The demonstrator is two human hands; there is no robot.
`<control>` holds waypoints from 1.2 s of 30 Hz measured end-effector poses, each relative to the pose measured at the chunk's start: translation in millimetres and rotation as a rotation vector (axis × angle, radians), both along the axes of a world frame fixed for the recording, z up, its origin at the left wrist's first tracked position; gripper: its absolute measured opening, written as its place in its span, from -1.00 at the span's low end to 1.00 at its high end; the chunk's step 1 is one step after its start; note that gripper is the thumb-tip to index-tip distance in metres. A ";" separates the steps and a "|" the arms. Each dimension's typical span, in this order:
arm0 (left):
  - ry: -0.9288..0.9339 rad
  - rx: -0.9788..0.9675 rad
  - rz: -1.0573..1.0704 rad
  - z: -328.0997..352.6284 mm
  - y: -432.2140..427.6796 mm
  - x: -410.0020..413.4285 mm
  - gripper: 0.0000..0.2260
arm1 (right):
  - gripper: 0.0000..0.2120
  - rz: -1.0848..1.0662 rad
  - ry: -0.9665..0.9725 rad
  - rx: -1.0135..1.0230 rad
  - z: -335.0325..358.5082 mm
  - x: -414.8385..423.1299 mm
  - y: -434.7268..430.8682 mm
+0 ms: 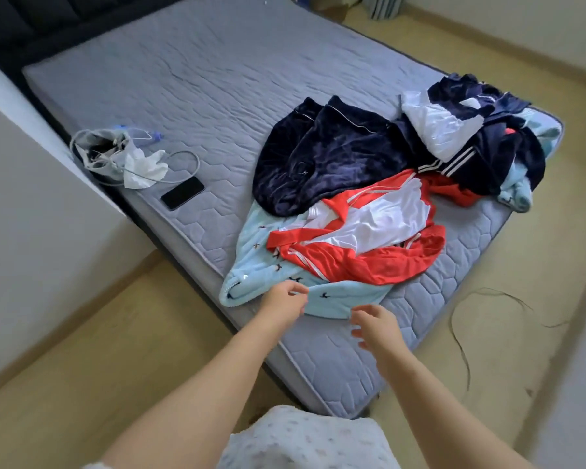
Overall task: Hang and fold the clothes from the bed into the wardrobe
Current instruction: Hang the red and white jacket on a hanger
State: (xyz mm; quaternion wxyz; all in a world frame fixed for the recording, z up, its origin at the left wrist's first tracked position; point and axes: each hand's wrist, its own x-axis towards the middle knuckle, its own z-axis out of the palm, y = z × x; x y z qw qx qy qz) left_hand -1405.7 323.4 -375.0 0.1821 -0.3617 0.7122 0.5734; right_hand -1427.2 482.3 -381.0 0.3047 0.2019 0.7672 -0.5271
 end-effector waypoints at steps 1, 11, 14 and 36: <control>-0.020 -0.004 0.018 -6.7 7.2 -15.8 -0.89 | -0.86 0.026 -0.010 0.011 -6.7 -19.5 6.8; -0.255 -0.031 0.155 -115.2 93.7 -135.7 -0.85 | -0.85 0.280 -0.119 0.104 -83.6 -173.2 59.0; -0.327 -0.079 0.104 -153.6 114.0 -161.2 -0.81 | -0.81 0.293 -0.174 0.102 -119.1 -195.0 66.8; -0.018 0.285 1.052 -168.2 96.1 -180.1 -0.80 | -0.81 0.207 -0.271 0.005 -137.5 -210.3 89.5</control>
